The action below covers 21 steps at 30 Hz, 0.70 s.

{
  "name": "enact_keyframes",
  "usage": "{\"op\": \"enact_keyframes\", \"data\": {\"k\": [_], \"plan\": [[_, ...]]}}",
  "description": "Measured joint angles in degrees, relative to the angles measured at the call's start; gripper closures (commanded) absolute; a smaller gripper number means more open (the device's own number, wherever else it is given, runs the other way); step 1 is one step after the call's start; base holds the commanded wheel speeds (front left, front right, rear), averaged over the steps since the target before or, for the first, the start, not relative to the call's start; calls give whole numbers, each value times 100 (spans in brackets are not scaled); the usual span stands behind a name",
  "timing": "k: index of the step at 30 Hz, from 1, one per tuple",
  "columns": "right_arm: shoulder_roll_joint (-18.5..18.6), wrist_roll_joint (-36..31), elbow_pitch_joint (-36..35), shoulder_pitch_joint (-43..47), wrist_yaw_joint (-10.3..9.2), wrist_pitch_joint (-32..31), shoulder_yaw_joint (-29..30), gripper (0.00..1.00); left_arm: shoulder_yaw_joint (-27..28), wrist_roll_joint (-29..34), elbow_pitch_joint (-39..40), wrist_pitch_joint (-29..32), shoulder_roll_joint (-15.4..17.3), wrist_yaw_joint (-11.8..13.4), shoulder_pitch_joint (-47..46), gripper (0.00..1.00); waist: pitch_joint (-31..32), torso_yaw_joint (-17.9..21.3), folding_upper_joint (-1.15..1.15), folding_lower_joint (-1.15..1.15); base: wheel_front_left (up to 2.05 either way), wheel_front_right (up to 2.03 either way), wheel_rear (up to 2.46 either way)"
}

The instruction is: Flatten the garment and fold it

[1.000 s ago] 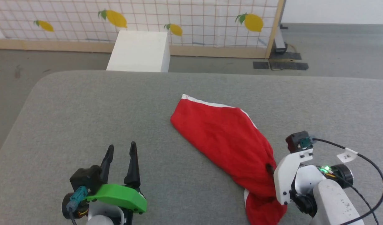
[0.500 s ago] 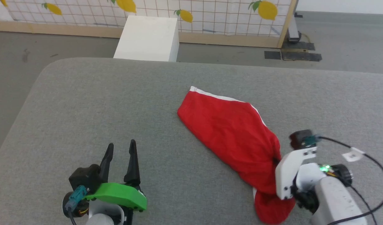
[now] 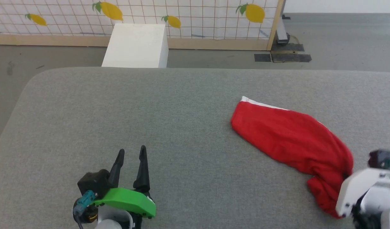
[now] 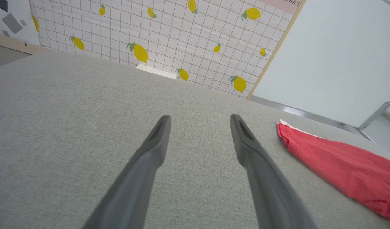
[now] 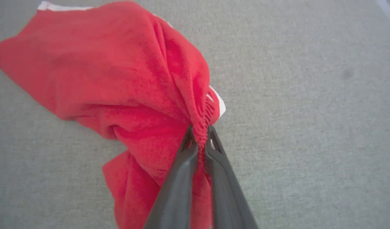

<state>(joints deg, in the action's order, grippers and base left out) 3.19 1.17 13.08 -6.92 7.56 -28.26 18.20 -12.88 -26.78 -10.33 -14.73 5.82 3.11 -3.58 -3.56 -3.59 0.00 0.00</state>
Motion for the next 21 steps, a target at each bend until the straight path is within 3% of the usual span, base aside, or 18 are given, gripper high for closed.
{"op": "enact_keyframes", "data": {"k": [1,4,13,21], "plan": [[-22,616,-48,336,0,-152,-294,0,11,-1,-73,0,-11,-12,0,0,-11,39,0,0,0,0,0],[-40,936,-236,439,0,93,-327,0,33,-12,-129,0,-19,-40,-2,0,-18,79,0,0,0,0,0],[-31,1593,-521,472,0,1728,509,0,71,-46,-216,0,-41,-60,-4,0,92,120,0,0,0,0,0],[-30,1612,-381,581,0,2302,383,0,-282,-88,-398,391,-90,-322,-537,0,33,307,0,0,0,0,0]]}}
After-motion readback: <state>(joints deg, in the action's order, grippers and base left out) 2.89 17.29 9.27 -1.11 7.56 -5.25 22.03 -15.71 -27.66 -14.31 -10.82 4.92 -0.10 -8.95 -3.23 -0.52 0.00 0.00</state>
